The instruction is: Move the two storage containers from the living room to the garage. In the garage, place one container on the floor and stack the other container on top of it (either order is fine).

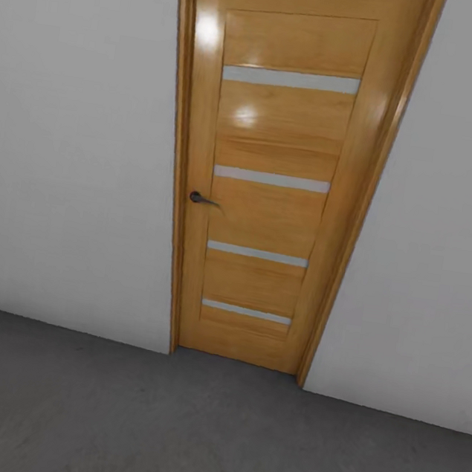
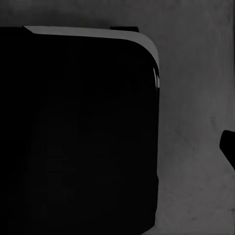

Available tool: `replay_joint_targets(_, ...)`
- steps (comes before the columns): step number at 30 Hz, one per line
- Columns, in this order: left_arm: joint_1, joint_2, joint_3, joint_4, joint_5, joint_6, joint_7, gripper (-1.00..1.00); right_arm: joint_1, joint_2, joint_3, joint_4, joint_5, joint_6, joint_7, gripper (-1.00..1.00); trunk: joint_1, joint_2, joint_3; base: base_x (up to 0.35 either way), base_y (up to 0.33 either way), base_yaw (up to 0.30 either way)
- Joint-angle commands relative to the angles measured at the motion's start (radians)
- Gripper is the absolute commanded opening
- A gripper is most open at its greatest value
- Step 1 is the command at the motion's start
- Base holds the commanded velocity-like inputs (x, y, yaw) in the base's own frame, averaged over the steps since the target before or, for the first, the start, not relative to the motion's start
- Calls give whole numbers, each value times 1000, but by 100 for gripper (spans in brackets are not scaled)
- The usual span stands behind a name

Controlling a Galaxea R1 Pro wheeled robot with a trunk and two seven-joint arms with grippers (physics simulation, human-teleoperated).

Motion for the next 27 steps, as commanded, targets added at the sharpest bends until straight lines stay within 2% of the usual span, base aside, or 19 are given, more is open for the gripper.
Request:
replay_joint_targets(1, 0, 0, 0, 0, 9, -3, -1, 100, -1, 0, -1, 1, 0, -4, -1, 100, 1, 0, -1, 322, 0, -282)
replay_joint_targets(13, 0, 0, 0, 0, 9, -3, 0, 100, -1, 0, -1, 1, 0, -4, -1, 100, 1, 0, -1, 322, 0, -278)
replay_joint_targets(19, 0, 0, 0, 0, 10, -3, 1, 100, -1, 0, 1, 1, 3, -2, -1, 100, 1, 0, -1, 272, 41, -78)
replay_joint_targets(27, 0, 0, 0, 0, 9, -3, 1, 100, -1, 0, 2, 1, 7, -3, -1, 100, 1, 0, -1, 53, 15, -8)
